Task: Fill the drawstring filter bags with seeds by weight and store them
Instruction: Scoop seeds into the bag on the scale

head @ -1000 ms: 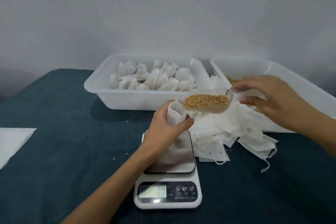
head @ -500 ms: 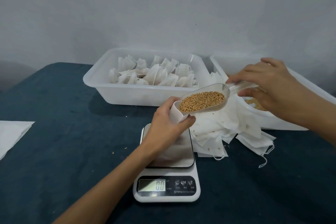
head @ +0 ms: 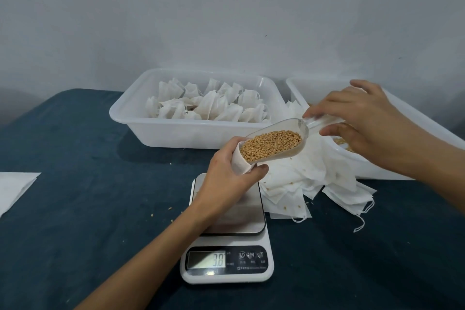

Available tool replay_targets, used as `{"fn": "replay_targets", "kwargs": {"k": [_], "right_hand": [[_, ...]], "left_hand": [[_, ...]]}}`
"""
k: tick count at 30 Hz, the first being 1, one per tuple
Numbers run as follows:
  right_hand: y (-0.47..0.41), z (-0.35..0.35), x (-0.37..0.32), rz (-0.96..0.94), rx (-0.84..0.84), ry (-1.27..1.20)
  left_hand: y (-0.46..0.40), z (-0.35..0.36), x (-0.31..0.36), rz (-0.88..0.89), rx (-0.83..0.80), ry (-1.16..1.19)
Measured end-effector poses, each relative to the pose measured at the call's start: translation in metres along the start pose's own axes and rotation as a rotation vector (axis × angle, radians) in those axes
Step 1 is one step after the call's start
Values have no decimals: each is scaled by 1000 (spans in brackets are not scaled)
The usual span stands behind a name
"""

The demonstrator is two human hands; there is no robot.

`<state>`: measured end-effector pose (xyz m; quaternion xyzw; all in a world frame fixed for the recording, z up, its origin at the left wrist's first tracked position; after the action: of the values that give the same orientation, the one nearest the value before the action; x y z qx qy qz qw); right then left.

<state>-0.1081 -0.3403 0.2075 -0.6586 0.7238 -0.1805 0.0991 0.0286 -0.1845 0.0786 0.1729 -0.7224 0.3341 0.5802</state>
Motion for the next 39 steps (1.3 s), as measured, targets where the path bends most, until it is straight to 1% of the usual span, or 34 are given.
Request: {"fn": "replay_targets", "kwargs": {"k": [10, 21, 39], "right_hand": [[-3, -6, -4, -15, 39, 50], [-5, -11, -12, -10, 20, 61], [-3, -14, -16, -36, 51, 109]], "left_hand": [[0, 3, 0, 8, -19, 57], [-2, 1, 0, 28, 0, 106], [-2, 1, -1, 51, 18, 109]]}}
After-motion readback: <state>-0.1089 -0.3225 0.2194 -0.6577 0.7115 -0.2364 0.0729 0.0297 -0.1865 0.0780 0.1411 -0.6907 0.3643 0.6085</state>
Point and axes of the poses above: each hand's wrist, its own y-axis away from the middle knuckle, its own z-axis out of the palm, x = y × z, the point moved 6 cm from there along -y, towards the middle knuckle, and after that the axes turned 2 degrees about y, right-handed, at the moved point
